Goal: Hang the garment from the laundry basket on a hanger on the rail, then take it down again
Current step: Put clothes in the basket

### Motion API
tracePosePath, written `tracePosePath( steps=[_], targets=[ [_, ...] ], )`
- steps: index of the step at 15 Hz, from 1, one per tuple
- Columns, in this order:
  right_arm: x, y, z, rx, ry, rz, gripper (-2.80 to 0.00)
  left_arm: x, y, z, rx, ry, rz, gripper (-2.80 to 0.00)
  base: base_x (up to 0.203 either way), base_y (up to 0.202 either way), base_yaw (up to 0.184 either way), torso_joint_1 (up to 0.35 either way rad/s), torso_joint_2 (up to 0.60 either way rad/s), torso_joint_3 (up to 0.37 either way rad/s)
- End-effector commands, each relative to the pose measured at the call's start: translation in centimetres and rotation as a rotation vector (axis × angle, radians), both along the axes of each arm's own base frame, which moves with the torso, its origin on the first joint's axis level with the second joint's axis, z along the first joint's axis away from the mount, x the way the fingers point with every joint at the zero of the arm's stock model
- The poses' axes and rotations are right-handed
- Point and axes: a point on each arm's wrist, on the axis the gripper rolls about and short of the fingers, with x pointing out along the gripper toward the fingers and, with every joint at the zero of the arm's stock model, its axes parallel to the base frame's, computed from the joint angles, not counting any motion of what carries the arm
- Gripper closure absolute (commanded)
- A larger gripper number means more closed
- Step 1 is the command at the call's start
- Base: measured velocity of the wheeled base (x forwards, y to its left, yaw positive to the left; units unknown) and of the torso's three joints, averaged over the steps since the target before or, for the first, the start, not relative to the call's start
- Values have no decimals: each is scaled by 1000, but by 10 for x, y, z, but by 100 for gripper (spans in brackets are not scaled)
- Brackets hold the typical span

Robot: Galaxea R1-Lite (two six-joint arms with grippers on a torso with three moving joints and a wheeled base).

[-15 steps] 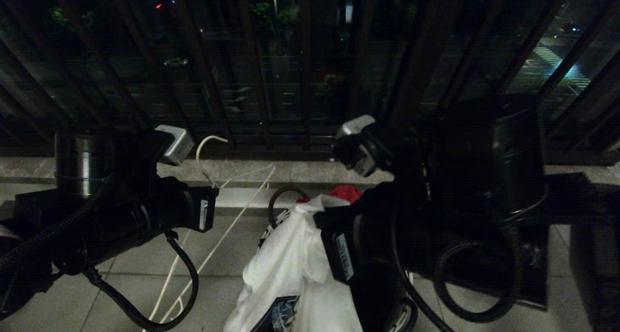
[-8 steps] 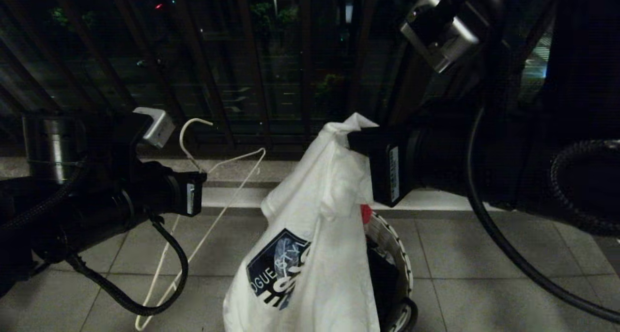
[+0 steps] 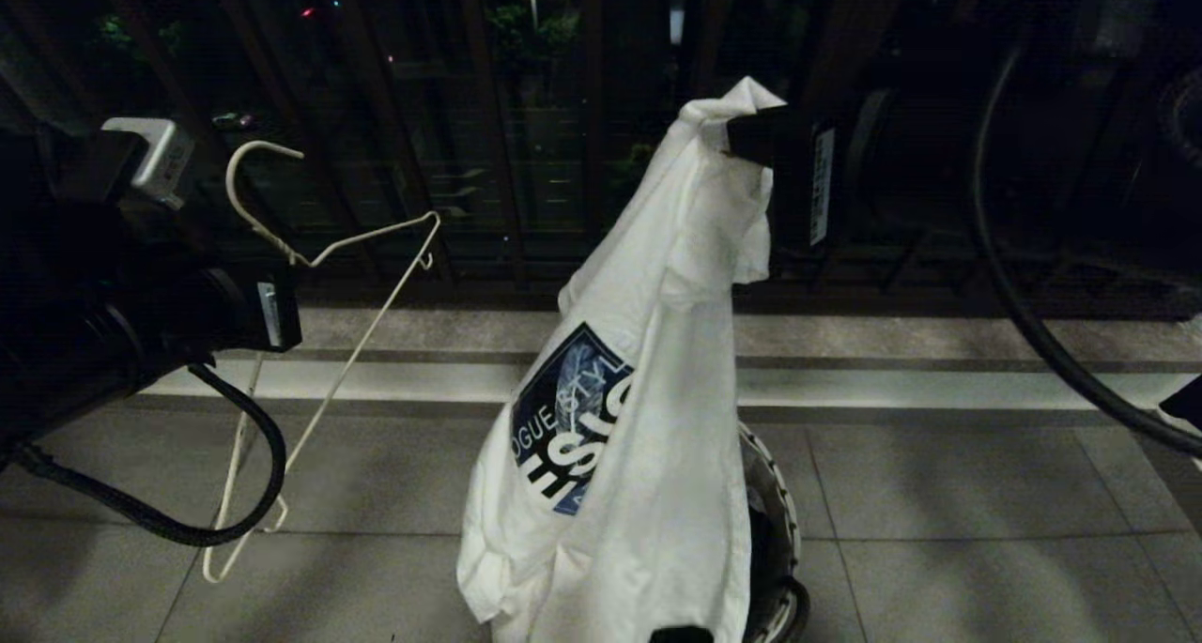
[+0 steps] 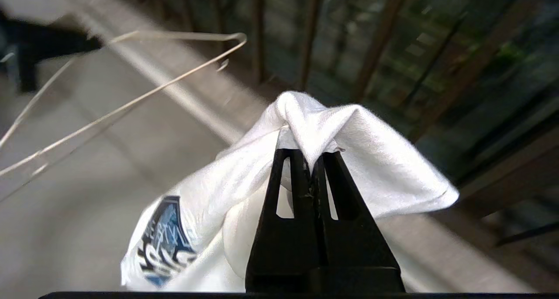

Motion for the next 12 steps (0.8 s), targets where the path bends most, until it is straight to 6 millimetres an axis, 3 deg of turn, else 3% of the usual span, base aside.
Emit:
tracePosePath(
  steps=[1,8,10,12],
  targets=[
    [1,-4,13,21,-39,-24,0,-12,4,9,-7,-33,6,0,0,0,0,0,0,0],
    [-5,-49,71,105,-230,-158,0,-19,13,20,-9,-52,42,0,0,0,0,0,0,0],
    [-7,-52,66,49,-178,-149,0,-18,17,22,-10,-57,57,0,0,0,0,0,0,0],
    [-2,-47,49,26,-112,-133,0,-19,17,22,-10,-60,59,0,0,0,0,0,0,0]
  ],
)
